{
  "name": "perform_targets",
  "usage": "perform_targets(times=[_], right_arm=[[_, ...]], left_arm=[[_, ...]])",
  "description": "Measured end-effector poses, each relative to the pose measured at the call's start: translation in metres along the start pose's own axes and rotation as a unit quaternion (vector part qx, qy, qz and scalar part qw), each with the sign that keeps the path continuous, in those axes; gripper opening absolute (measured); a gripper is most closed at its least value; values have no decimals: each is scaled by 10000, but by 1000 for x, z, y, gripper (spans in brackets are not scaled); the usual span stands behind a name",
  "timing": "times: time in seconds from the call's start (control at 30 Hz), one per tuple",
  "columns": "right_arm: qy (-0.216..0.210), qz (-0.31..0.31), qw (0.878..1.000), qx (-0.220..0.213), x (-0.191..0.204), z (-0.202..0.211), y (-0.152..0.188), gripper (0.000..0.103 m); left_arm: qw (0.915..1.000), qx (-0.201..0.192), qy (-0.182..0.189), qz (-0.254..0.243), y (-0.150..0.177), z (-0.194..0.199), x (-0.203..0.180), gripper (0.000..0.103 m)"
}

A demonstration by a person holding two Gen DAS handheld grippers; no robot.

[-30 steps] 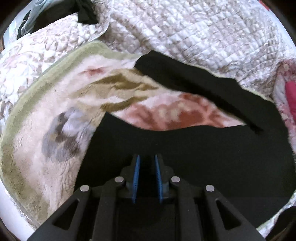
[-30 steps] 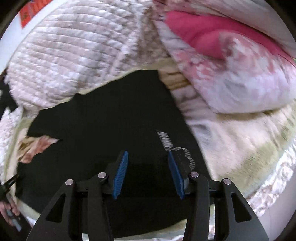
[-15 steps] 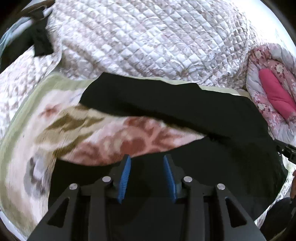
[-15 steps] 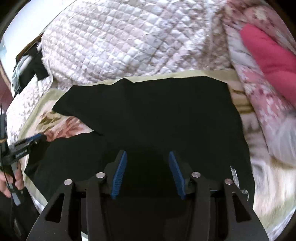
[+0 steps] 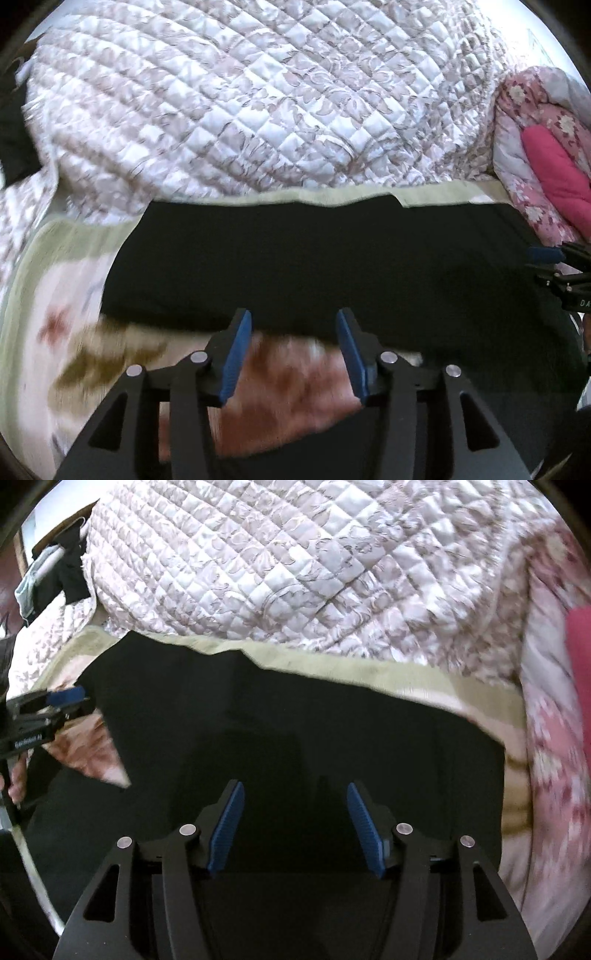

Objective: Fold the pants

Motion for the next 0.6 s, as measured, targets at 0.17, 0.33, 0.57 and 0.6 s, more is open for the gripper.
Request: perform_targets(times=[0.17, 0.33, 0.57, 0.6], right_arm=[[23, 182, 9998, 49, -25, -30, -32, 60], [-93, 293, 9994, 154, -44, -62, -55, 67], [-89, 449, 9973, 581, -50, -100, -59, 66], [-94, 468, 9971, 594, -48, -100, -59, 49]], left_arm=[[10000, -46, -45, 33, -41, -42, 6, 59], [9999, 86, -65, 111, -62, -83, 8, 61], [9987, 336, -238, -315, -55, -127, -7, 69], [9982, 282, -298, -430, -53, -128, -11, 68]])
Point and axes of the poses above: each gripper's, at about its wrist camera, not at the fingertips, and z roughly against the way its jaws point, x to its left, y to its underside, the point moved 1 cm from there along -z, roughly the way its jaws point, and after that the axes turned 10 degrees about z, right-handed, at the moved point
